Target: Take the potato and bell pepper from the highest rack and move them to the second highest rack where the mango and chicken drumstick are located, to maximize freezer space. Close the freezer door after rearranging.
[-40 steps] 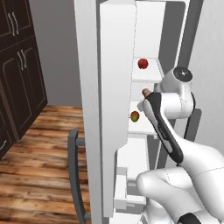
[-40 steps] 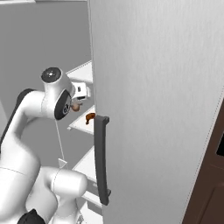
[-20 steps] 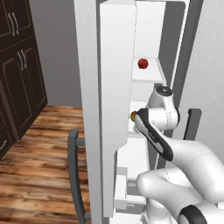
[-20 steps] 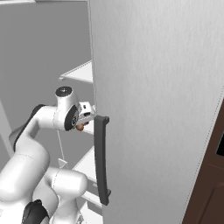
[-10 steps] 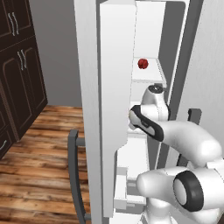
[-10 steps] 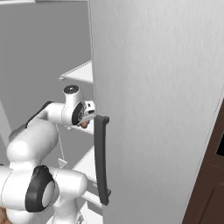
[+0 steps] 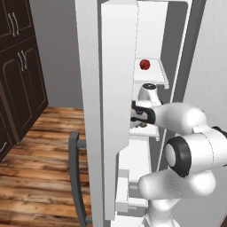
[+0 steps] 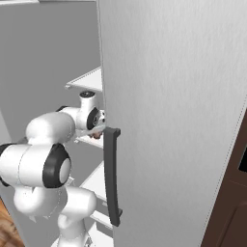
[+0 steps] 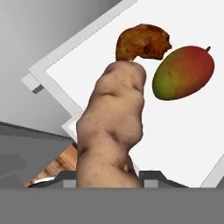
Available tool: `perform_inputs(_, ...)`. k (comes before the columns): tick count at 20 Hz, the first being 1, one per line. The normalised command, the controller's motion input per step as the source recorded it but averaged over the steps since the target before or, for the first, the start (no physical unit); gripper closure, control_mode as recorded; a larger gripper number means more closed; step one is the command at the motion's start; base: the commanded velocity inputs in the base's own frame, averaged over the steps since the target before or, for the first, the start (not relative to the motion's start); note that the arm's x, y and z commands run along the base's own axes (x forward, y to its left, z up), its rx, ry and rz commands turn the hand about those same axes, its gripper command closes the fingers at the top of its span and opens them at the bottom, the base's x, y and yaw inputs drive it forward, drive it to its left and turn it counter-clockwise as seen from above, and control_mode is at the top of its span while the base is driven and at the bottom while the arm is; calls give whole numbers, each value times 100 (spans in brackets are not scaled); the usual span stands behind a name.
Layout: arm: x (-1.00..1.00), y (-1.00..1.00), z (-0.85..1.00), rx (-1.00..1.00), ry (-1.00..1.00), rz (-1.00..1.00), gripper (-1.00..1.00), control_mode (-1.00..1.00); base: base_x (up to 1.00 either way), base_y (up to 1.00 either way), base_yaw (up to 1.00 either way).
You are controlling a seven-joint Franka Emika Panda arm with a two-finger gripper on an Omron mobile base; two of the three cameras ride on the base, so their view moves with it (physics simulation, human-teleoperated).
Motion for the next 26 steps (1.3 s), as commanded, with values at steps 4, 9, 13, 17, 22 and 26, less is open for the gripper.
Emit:
perform_inputs(4,36,0,-57,0,-4,2,100,-100,0,0,0)
perform_inputs(9,41,0,-42,0,-2,2,100,-100,0,0,0)
perform_inputs(13,53,0,-27,0,0,0,100,-100,0,0,0)
perform_inputs(17,63,0,-33,0,0,0,100,-100,0,0,0)
perform_inputs(22,64,0,-38,0,0,0,100,-100,0,0,0)
perform_inputs(26,55,5,-61,-6,0,0,-100,-100,0,0,0)
